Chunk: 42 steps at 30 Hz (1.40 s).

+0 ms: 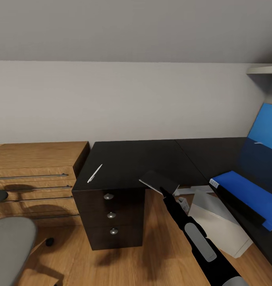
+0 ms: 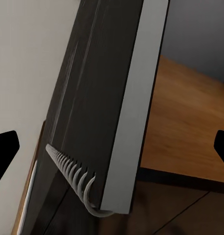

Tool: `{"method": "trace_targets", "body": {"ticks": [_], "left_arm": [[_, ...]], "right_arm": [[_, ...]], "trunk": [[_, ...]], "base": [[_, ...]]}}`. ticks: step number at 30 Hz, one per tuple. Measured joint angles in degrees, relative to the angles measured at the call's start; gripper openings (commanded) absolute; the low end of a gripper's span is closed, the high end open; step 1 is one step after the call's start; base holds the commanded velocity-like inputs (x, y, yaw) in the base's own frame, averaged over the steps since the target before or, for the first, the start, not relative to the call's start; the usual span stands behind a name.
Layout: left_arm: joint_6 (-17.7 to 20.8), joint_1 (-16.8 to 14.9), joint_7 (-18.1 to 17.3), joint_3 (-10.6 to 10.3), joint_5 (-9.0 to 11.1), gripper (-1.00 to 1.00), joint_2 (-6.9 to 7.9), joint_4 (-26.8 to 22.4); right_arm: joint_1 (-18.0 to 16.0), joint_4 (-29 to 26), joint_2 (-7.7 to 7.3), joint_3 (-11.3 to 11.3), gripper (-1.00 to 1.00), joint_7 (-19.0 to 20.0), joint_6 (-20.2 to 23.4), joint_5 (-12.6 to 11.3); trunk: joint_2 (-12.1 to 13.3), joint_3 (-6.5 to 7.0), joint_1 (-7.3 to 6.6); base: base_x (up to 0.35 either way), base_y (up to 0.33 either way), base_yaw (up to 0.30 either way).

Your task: In the bedroom, organize the workspace by keeping the computer under the desk, ensuring the monitor is on the desk, placing the keyboard on the desk next to the monitor, placing the mouse on the desk next to the keyboard, moving the folder from the swivel chair onto the desk next to the mouse, stacking the notebook on top of the folder with the pen on top of the notebook, and positioning the swivel chair next to the desk.

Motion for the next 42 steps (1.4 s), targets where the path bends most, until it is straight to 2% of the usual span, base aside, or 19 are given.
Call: {"method": "trace_targets", "body": {"ticks": [17,18,33,39,42], "left_arm": [[0.0,0.0,0.0,0.0,0.0,1.0,0.0,0.0],[0.0,0.0,0.0,0.0,0.0,1.0,0.0,0.0],[0.0,0.0,0.0,0.0,0.0,1.0,0.03,0.0],[0.0,0.0,0.0,0.1,0.1,1.0,0.08,0.0],[0.1,0.0,0.0,0.1,0.1,1.0,0.08,0.2]], "right_arm": [[0.0,0.0,-0.09,-0.2,1.0,0.0,-0.1,0.1],[0.0,0.0,-0.09,-0.2,-1.0,0.0,-0.1,0.1],[0.0,0.0,-0.09,-0.2,-1.0,0.0,-0.1,0.2],[0.0,-0.1,-0.09,-0.2,-1.0,0.0,-0.2,0.6],[0.0,-0.5,-0.16,-0.2,-1.0,0.1,-0.3,2.2]], "trunk": [[0.0,0.0,0.0],[0.0,0.0,0.0],[0.0,0.0,0.0],[2.4,1.07,-1.31],[3.6,1.61,-1.97]], "base": [[0.0,0.0,0.0],[0.0,0.0,0.0],[0.0,0.0,0.0],[0.0,0.0,0.0],[0.0,0.0,0.0]]}}
